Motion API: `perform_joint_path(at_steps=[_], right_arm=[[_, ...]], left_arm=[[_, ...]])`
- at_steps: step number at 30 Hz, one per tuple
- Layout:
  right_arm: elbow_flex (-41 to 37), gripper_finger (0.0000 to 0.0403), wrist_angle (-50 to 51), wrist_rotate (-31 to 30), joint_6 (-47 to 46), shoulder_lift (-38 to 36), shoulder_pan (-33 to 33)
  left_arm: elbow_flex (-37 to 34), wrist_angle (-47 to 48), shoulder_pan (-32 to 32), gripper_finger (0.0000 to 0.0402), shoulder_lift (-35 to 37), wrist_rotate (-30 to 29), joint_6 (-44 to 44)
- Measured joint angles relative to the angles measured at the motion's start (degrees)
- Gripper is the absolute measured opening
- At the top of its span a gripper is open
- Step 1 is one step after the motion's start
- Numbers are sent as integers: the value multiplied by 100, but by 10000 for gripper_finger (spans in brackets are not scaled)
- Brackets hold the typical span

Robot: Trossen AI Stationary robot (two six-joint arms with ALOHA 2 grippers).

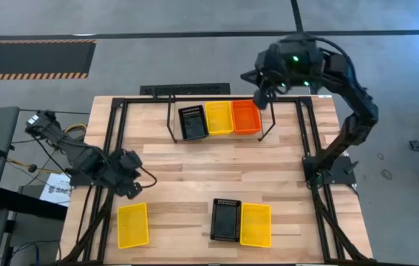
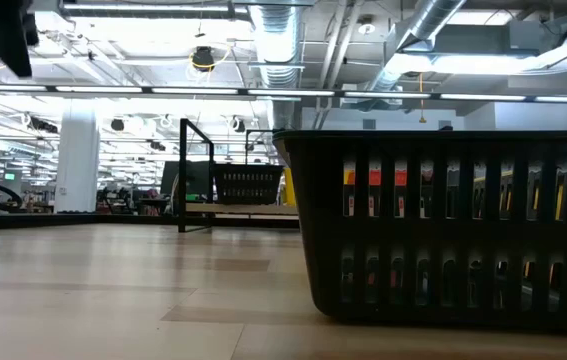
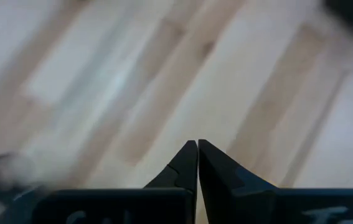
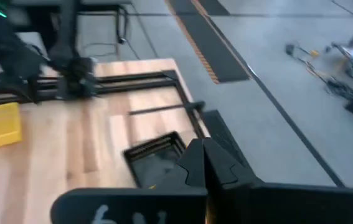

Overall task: Stack baskets on shelf by color
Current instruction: Stack the left yellow bin on top of the other yellow bin on the shelf

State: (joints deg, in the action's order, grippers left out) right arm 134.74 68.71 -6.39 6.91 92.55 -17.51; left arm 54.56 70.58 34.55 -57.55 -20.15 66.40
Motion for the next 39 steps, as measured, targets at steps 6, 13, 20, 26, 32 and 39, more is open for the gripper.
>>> perform_joint_path(at_steps=[6,13,20,26,32,39], right_arm=[[0,1,2,-7,-91,-109,385],[-8,1,70,-16,-133,46,513],[-2,1,132,-101,-150,347,534],[-4,1,205,-101,-102,584,536],[-6,1,225,-101,-87,619,536],[-4,1,144,-101,-88,602,591]], left_arm=[[-1176,-2223,149,3,84,47,-582],[-1298,-2189,151,62,-332,1452,-731],[-1298,-2139,191,130,-626,2151,-781],[-1296,-1654,547,154,-832,2507,-737],[-1298,-1501,811,156,-1059,2515,-674],[-1317,-1523,824,156,-1419,2385,-678]])
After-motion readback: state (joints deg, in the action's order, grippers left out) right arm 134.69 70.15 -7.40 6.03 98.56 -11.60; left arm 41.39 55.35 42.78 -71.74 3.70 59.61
